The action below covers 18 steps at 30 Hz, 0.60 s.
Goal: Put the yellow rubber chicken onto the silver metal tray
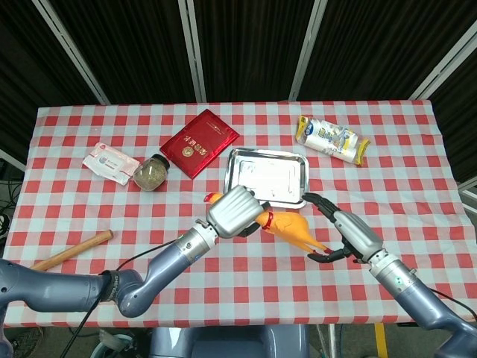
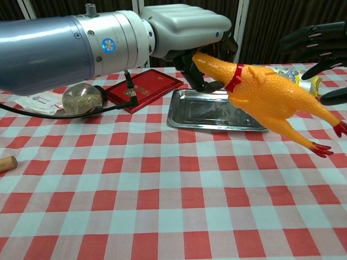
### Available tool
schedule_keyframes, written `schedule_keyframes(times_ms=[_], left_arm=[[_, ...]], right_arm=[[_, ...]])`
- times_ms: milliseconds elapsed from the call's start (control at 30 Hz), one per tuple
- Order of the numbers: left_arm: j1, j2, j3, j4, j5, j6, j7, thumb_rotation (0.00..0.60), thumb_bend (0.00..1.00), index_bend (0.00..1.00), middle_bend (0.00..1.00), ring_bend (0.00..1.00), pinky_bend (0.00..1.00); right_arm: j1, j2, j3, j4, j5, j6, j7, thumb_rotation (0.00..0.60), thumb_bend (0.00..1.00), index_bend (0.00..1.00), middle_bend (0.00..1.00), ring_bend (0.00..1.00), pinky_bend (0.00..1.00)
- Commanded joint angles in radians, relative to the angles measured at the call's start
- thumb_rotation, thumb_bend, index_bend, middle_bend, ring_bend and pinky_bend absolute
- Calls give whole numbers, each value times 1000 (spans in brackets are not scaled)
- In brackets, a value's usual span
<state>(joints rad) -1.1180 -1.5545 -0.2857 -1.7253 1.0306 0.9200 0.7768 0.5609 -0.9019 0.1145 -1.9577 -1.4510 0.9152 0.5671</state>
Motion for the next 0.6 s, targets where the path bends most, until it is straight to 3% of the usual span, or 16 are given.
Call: schedule_keyframes(times_ms=[33, 600], left_arm=[[-11, -13, 2, 4, -13, 14, 8, 600, 634, 620, 682, 578, 654], [-40, -31, 17, -14, -39, 51, 13, 600, 634, 619, 682, 578, 654]], right_arm=[[17, -26, 8, 8, 42, -28, -30, 600, 193, 0, 0, 0, 143], [57, -110, 40, 73, 185, -84, -107, 600, 194, 0, 0, 0, 143]])
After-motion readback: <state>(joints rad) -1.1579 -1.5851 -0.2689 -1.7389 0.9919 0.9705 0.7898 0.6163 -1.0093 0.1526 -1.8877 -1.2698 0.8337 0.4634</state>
